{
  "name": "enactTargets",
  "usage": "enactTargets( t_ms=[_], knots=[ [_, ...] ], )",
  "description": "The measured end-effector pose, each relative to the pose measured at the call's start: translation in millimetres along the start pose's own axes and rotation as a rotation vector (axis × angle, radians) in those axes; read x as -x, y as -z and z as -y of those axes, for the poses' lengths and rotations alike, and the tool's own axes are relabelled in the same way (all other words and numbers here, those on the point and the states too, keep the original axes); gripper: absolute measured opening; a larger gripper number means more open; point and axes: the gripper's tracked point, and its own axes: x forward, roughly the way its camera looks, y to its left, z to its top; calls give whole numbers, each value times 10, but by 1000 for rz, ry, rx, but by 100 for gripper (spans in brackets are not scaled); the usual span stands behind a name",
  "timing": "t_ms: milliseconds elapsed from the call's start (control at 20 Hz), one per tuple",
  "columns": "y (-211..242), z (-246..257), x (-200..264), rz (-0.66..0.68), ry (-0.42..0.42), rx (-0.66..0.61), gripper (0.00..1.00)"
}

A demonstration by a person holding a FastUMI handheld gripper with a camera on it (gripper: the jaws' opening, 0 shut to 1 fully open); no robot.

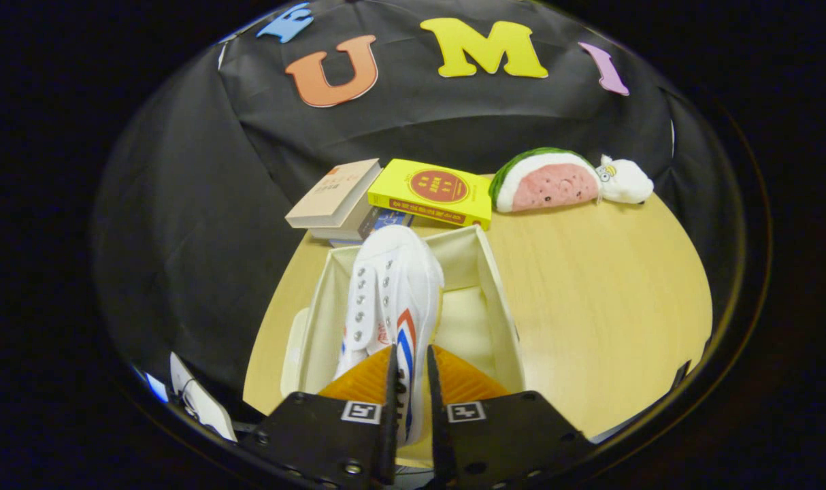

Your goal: Open the storage box then place both shoes into the box .Put the left shoe in first, then the right shoe, with the right side of both shoes facing outward in a uniform manner.

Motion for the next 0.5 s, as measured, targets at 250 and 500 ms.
enactTargets(
  t_ms=[250, 500],
  knots=[
    [-208, -48, 122, 82, 14, 40, 66],
    [-290, -21, 291, 152, 47, 82, 86]
  ],
)
